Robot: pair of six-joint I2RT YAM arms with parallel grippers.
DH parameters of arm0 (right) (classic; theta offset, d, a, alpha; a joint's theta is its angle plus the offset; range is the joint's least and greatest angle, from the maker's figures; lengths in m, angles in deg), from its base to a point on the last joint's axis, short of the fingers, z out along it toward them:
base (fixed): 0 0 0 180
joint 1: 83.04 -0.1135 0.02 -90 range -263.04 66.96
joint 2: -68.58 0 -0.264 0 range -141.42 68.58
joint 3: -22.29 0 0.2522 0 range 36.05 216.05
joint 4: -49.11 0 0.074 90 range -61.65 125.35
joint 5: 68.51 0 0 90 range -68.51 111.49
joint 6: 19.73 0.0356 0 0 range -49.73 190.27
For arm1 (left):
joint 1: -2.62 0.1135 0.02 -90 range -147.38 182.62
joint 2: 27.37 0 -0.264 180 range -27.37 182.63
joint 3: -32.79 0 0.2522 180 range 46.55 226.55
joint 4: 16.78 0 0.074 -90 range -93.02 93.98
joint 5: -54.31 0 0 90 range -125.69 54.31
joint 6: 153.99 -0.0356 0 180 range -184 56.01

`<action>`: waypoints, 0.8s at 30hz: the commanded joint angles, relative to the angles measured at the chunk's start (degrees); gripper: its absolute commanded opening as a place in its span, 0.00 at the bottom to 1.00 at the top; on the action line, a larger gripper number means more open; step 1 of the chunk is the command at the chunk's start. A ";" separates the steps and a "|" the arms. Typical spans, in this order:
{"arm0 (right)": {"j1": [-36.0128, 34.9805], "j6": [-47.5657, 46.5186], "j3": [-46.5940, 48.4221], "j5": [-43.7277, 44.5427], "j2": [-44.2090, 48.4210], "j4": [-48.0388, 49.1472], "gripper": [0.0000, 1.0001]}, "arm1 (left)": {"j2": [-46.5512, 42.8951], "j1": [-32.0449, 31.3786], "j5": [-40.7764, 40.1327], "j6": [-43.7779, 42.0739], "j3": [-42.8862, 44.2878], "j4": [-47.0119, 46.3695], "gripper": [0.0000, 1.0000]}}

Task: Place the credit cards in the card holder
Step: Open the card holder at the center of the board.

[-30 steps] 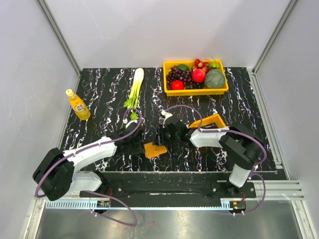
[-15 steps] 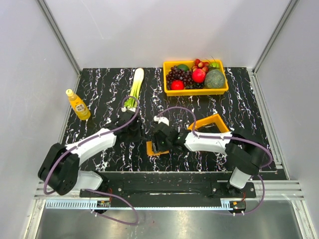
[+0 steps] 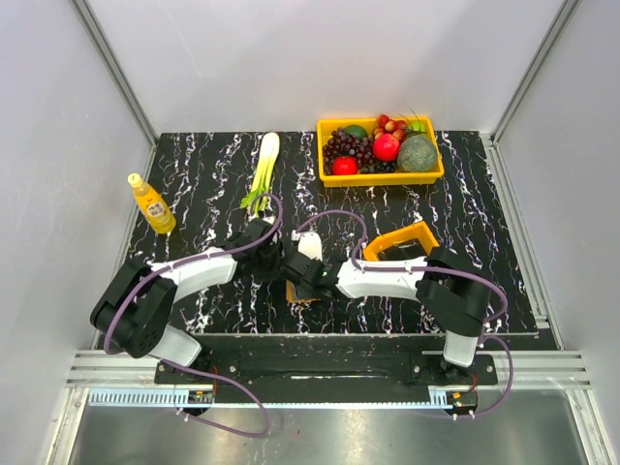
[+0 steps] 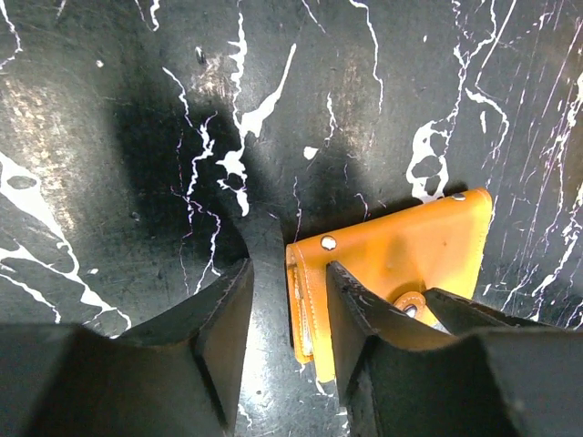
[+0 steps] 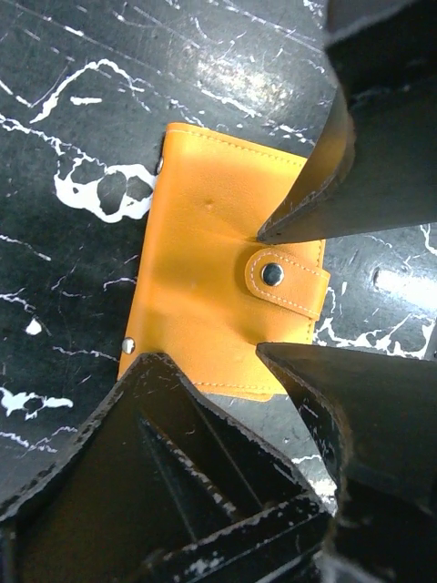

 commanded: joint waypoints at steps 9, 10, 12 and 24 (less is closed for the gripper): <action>-1.43 5.82 3.78 4.97 -2.86 -9.62 0.45 | 3.42 -0.71 0.15 -0.14 -3.36 -3.85 0.29; -1.26 5.82 3.96 4.00 -3.65 -9.35 0.45 | 3.51 -0.89 0.15 0.12 -3.45 -3.85 0.28; -1.34 6.08 4.48 2.32 -5.50 -9.08 0.41 | 3.95 -1.33 0.32 0.30 -3.45 -4.11 0.27; -0.38 4.07 0.97 2.05 -4.02 -4.78 0.00 | 4.56 -3.61 -0.38 3.02 -4.15 -4.90 0.23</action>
